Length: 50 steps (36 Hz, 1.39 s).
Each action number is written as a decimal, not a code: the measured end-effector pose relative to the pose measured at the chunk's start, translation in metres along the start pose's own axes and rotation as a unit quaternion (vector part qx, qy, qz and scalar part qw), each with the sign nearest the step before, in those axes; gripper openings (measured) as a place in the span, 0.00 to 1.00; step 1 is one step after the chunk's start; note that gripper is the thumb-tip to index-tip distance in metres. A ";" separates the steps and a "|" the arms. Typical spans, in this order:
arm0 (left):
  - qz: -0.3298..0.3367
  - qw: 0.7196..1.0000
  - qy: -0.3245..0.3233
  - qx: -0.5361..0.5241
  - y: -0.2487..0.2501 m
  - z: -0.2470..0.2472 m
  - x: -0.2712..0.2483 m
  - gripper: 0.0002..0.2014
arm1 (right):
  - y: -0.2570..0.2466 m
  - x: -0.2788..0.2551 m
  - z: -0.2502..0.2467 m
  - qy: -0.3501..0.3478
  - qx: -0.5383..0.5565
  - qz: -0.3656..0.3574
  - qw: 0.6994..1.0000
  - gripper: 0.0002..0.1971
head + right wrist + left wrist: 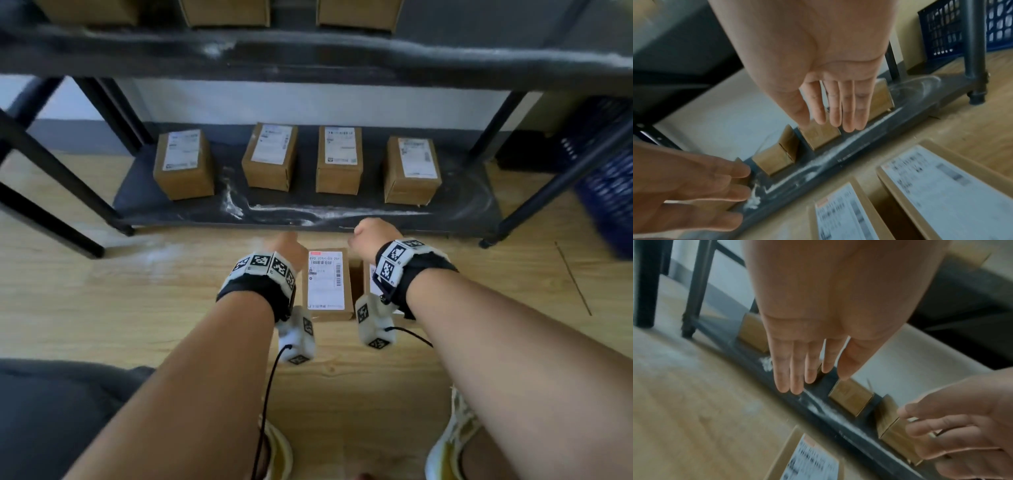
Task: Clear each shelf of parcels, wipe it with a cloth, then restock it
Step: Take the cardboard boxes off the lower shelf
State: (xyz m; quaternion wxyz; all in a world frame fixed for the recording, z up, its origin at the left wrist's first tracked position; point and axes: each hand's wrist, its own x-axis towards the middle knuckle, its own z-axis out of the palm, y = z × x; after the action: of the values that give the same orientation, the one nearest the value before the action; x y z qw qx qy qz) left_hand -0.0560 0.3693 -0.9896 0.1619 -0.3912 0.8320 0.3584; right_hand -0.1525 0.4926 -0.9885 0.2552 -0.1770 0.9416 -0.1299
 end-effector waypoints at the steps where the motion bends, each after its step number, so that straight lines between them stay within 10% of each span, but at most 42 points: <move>1: 0.013 1.000 0.011 0.010 0.005 -0.009 -0.004 0.20 | -0.002 -0.003 -0.011 0.009 -0.003 -0.014 1.000 0.11; 8: 0.140 0.979 0.093 0.117 0.052 -0.078 -0.052 0.17 | -0.027 -0.033 -0.086 0.109 0.035 -0.087 0.990 0.12; 25: 0.242 0.941 0.237 -0.027 0.185 -0.198 -0.074 0.16 | -0.061 -0.035 -0.251 0.289 0.177 -0.163 0.927 0.13; 50: 0.221 0.933 0.159 -0.234 0.217 -0.217 0.000 0.10 | -0.105 0.055 -0.277 0.199 0.289 -0.085 0.933 0.25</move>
State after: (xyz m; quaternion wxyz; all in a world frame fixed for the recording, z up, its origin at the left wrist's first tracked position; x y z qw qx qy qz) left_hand -0.2195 0.3072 -0.7377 -0.1516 -0.2760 0.8050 0.5029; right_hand -0.3146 0.4185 -0.7454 0.0909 -0.1457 0.8764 -0.4499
